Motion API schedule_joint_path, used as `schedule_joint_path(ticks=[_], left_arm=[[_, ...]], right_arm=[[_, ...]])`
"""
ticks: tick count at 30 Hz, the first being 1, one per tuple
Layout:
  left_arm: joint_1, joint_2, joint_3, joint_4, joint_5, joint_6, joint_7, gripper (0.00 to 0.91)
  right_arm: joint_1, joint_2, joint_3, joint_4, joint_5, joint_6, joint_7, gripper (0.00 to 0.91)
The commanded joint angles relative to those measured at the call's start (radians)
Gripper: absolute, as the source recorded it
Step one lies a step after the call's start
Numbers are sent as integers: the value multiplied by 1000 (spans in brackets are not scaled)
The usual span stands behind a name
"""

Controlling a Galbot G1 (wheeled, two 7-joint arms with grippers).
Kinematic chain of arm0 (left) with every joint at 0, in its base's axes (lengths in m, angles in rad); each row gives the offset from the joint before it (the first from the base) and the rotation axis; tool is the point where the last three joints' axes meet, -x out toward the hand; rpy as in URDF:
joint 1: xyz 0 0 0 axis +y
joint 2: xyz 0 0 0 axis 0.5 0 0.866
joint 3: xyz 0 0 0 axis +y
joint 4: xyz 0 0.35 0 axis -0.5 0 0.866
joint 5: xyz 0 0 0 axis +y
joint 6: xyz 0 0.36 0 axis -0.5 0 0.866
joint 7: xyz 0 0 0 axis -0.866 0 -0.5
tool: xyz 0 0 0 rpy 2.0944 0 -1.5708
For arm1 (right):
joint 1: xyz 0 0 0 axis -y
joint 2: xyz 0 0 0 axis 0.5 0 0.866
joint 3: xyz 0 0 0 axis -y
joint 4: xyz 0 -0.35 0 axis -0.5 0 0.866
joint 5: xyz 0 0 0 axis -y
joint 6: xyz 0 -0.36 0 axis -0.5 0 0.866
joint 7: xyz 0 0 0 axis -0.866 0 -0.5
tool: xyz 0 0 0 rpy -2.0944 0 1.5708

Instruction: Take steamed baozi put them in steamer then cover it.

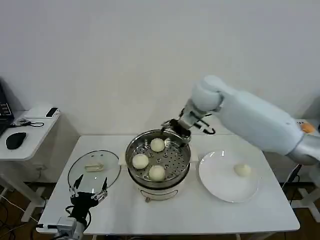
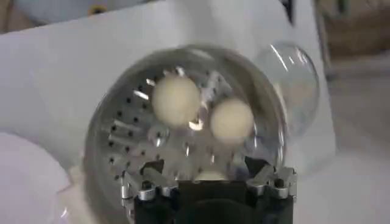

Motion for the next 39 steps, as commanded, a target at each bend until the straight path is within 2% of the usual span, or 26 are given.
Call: schedule_joint_path(ticks=[1,5,8,12,19,34,39], left_arm=[[-8,20,0,-13,-16,2,5,907],[-17,25,8,-3,-22,2,1,907],[-17,33,17,2,-22,1,2,907],[-18,34,19,7,-21,1,4,907],[-19,34,22,21,-21,1,3,907],[-15,32,22,61,-11,-4,0,907],[-22,31,24,74,-10,-4,0,907]], right_arm=[[14,-160,16,-85,98,-282,23,907],[-41,-192,18,-130,30,-320,25,907],[-120,-204,71,-169,-2,-329,24,907],[-185,-212,99,-201,-53,-315,23,907],[-315,-211,149,-226,-206,-250,14,907],[-388,-125,158,-372,-315,-221,48,907],[-400,-112,162,-373,-369,-198,57,907]])
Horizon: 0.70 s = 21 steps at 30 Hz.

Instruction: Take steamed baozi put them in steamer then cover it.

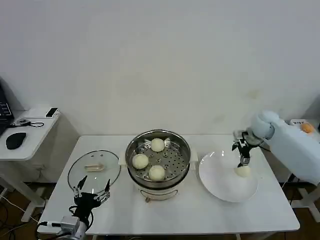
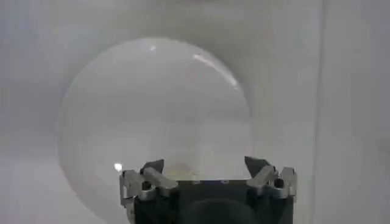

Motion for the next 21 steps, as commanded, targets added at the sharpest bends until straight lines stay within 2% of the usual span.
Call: schedule_joint_path(ticks=[1,21], left_arm=[[-8,2,3,20,1,-1,0,907],[-13,8,1,39,-1,-1,1,907]], right_arm=[[-43,21,14,-59,-85,14,10,907],[-62,52,36,-138,-164,37,37,907]])
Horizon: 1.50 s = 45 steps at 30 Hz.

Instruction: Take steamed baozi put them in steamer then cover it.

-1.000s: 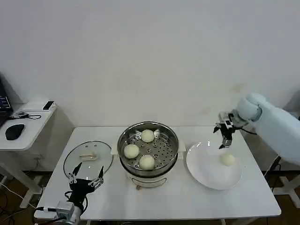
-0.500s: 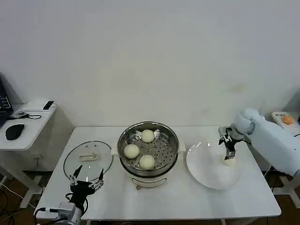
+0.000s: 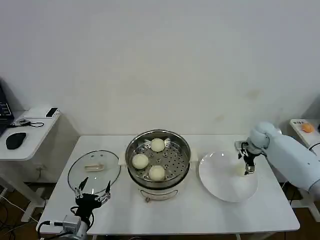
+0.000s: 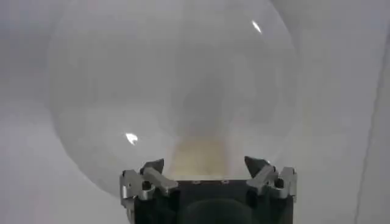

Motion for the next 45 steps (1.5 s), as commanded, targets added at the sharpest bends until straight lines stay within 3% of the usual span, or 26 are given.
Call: schedule_joint_path(ticks=[1,39,45], left_arm=[[1,1,-1,5,0,0,0,907],[3,-1,-3,13,0,-4,1,907],[2,-1,-2,15,-1,-4,0,907]], right_arm=[[-9,15,7,-43,-43,11,18,907],[-34,48,20,-83,-56,34,49,907],[-33,44,20,-80,-52,35,48,715]])
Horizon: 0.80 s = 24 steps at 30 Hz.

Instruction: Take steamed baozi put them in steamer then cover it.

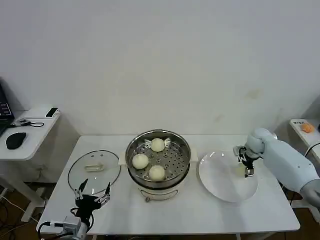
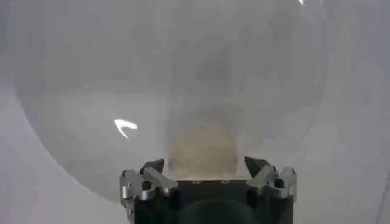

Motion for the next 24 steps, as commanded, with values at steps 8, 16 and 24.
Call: schedule_joint_path(ticks=[8,16,24], left_arm=[[-2,0,1,5,1,0,-1,907],[-16,-3,3,4,0,1,2,907],[-28,-12,16,4,21,-2,-1,907]], right_arm=[[1,-9,8,4,5,1,4,705],[54,-74,9,121,79,-24,10,705],[244,-129,-50,408,286,-85,5,715]])
